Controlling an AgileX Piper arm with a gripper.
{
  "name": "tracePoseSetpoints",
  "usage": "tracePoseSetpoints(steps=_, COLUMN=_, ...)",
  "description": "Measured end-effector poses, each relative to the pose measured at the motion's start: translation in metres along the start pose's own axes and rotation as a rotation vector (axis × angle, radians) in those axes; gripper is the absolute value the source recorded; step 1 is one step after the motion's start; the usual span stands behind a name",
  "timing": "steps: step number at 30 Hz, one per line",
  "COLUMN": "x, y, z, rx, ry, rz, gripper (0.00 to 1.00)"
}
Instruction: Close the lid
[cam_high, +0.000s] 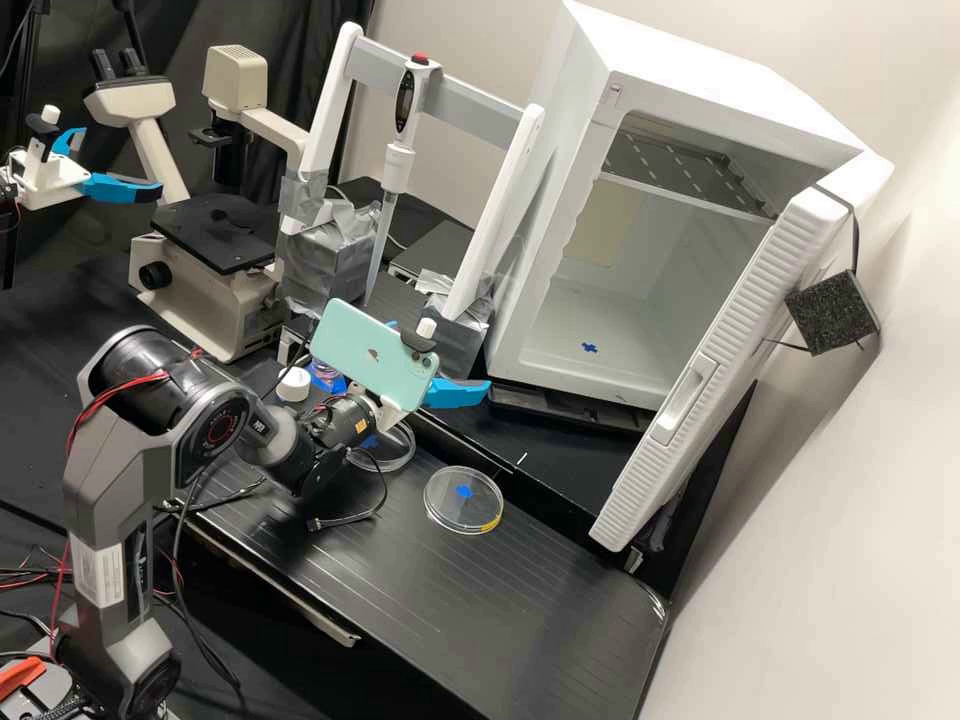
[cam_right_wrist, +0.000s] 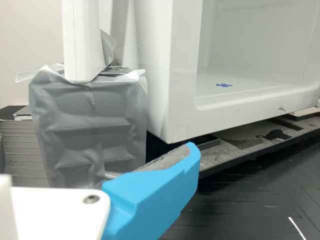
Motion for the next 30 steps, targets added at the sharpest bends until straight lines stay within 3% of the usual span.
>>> tracePoseSetpoints(steps=7, x=-0.001, y=0.000, z=0.001, rx=0.002, ry=0.001, rz=0.004, gripper=1.00)
tracePoseSetpoints(steps=12, x=-0.019, y=0.005, z=0.017, rx=-0.001, ry=-0.012, rz=0.013, gripper=1.00)
tracePoseSetpoints(steps=18, x=-0.052, y=0.024, z=0.039, rx=0.047, ry=-0.029, rz=0.093, gripper=1.00)
tracePoseSetpoints(steps=24, x=-0.089, y=0.044, z=0.055, rx=0.049, ry=-0.042, rz=0.186, gripper=1.00)
tracePoseSetpoints(steps=30, x=-0.114, y=0.053, z=0.065, rx=0.042, ry=-0.076, rz=0.208, gripper=1.00)
